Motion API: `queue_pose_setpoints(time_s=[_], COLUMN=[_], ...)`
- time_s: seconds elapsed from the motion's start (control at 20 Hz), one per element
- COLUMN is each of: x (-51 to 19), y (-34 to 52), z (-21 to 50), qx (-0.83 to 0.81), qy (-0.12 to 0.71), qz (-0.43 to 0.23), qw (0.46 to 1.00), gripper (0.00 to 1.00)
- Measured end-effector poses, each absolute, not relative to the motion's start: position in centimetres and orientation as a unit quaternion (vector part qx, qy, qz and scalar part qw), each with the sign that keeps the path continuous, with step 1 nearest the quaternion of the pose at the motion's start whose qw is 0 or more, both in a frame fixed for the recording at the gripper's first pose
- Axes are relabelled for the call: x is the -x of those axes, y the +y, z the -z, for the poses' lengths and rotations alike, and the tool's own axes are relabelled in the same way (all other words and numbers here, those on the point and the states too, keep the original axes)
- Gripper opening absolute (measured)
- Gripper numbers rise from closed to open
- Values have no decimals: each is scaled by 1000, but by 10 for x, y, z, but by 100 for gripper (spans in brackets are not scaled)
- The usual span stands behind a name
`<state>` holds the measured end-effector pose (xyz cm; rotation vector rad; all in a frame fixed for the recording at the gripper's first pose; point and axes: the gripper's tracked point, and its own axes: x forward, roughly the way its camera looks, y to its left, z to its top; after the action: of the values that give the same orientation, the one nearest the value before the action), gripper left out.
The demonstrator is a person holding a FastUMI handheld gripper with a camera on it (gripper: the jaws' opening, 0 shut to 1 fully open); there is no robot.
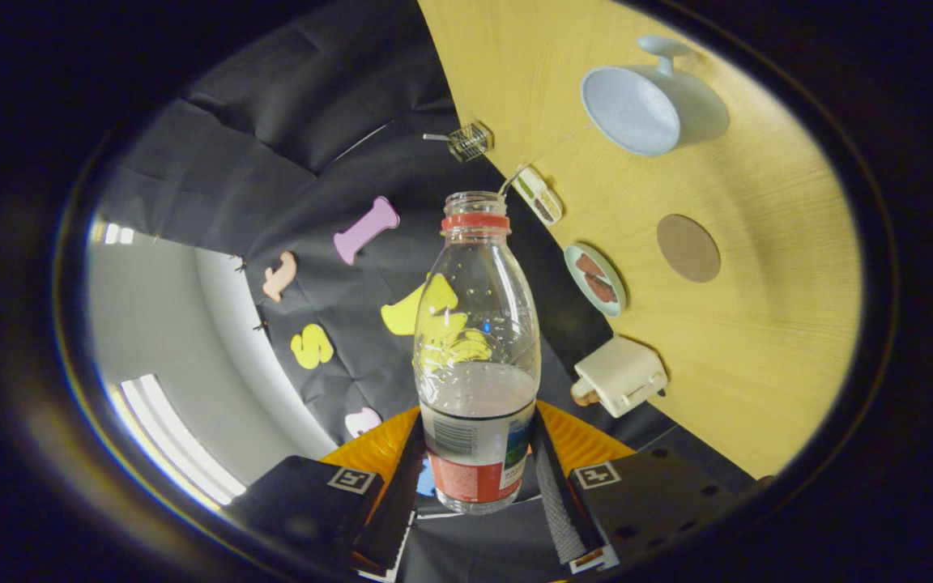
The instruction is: Take the bottle from table, then pour the juice into the cup, finally place the bottle on the coaster
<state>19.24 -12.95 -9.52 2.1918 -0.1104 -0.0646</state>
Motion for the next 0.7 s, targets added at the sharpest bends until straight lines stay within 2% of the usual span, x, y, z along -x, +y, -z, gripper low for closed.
queue_pose_setpoints(time_s=[0.45, 0.7], x=[-185, -183], y=[-123, -120], z=[100, 109], qx=[-881, -864], qy=[-34, -24], qz=[26, 30], qw=[472, 502], gripper=[74, 74])
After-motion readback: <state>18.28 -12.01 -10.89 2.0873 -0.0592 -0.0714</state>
